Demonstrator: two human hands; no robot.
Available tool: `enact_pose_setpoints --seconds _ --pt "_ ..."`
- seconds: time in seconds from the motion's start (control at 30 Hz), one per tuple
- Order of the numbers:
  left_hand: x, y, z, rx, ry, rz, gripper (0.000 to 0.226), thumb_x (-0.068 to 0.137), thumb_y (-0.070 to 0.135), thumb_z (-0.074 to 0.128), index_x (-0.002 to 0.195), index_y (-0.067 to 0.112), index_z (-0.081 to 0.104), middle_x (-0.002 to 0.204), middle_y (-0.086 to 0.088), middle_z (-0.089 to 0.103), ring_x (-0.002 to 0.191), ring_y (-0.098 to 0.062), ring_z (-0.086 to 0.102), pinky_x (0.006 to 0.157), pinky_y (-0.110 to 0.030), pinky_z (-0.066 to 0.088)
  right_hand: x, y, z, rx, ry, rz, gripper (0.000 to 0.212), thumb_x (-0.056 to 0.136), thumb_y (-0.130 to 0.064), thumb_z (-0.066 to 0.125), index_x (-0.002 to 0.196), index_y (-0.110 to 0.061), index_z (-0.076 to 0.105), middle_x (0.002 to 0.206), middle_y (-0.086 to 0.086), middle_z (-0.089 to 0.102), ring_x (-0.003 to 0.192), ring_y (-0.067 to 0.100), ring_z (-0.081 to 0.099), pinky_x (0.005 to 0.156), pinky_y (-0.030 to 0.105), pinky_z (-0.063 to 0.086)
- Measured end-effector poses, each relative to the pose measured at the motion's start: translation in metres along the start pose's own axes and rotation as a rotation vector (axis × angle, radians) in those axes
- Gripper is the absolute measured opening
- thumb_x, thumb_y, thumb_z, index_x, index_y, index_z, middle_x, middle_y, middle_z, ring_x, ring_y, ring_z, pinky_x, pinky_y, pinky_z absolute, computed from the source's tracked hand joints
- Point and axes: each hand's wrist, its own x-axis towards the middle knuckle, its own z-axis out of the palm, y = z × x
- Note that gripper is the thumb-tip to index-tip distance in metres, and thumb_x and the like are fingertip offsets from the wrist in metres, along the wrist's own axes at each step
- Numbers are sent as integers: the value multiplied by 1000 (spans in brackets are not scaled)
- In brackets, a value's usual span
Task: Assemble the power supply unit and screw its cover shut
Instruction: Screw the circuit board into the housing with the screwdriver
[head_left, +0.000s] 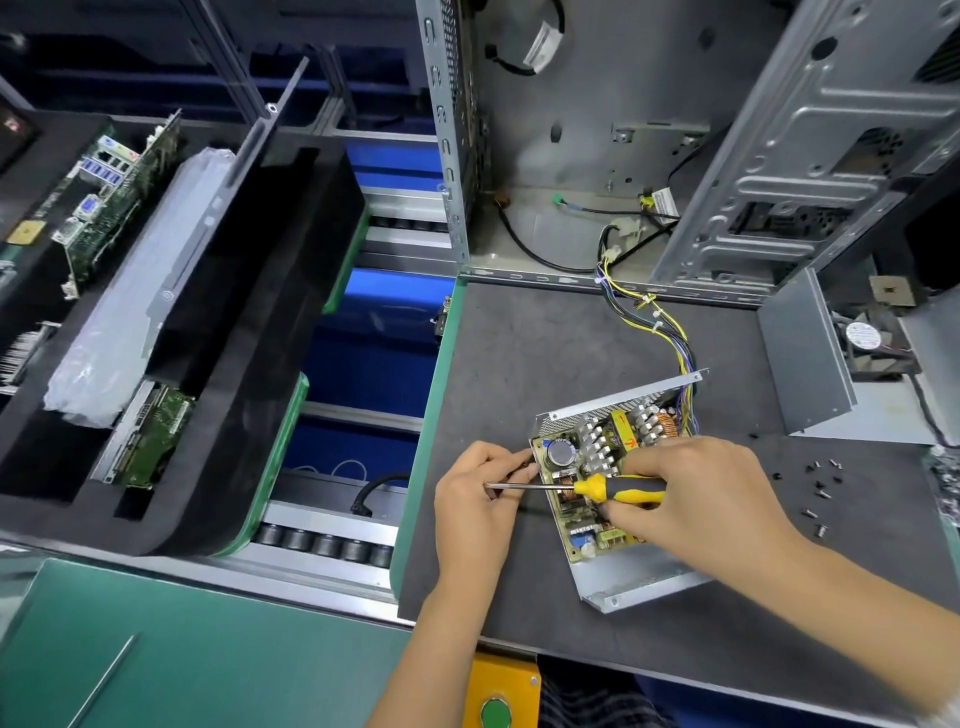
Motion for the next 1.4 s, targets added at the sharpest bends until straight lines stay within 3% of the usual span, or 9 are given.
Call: enact_pose_setpoints --seconds 0.6,0.67,0.73,0.83,0.93,1.03,1.13,1.4 --pt "0 -1 0 -20 -8 -13 17 82 4 75 98 11 78 80 15 59 76 0 59 67 -6 42 -1 -2 0 54 14 -23 40 56 -31 76 47 -23 38 43 -1 38 46 18 37 43 22 29" --pt "1 -1 -1 -29 -20 -11 17 84 4 73 99 10 78 81 14 60 78 2 59 69 -6 42 -1 -1 -1 29 -4 -17 38 61 -38 75 50 -23 42 46 -2 39 50 17 39 45 23 28" --pt "1 0 -5 -54 -28 -17 15 88 5 69 99 11 78 84 12 62 83 0 60 73 -8 42 -1 0 -7 12 -40 -13 39 66 -60 68 56 -27 51 51 -6 44 56 13 45 47 24 31" --pt "0 0 -18 -217 -74 -74 26 99 14 54 84 21 74 79 10 63 78 -6 60 72 -13 44 -3 4 -25 134 11 -33 51 64 -83 46 74 -36 63 62 -10 55 63 9 54 52 28 44" --pt "2 -1 -29 -567 -241 -209 39 102 29 39 69 21 57 69 0 56 70 -15 53 70 -21 43 1 9 -41 198 66 -102 51 81 -73 32 80 -36 66 61 -8 52 63 7 51 52 31 45" --pt "5 0 -37 -958 -403 -306 38 101 29 41 65 19 49 65 -2 45 68 -21 48 69 -25 41 5 9 -53 250 79 -147 42 86 -65 38 85 -37 70 68 -12 59 72 10 57 57 35 48" --pt "8 -3 -38 -1198 -504 -335 40 100 27 48 62 18 44 65 -2 44 69 -22 48 70 -29 41 7 6 -60 267 71 -198 35 84 -58 44 86 -36 71 73 -14 64 76 11 59 59 40 50" --pt "12 -1 -32 -1313 -611 -411 43 98 30 54 57 18 48 60 -1 45 65 -21 46 68 -29 40 7 5 -63 236 35 -253 35 86 -58 43 82 -35 69 66 -13 60 72 11 56 55 41 50"
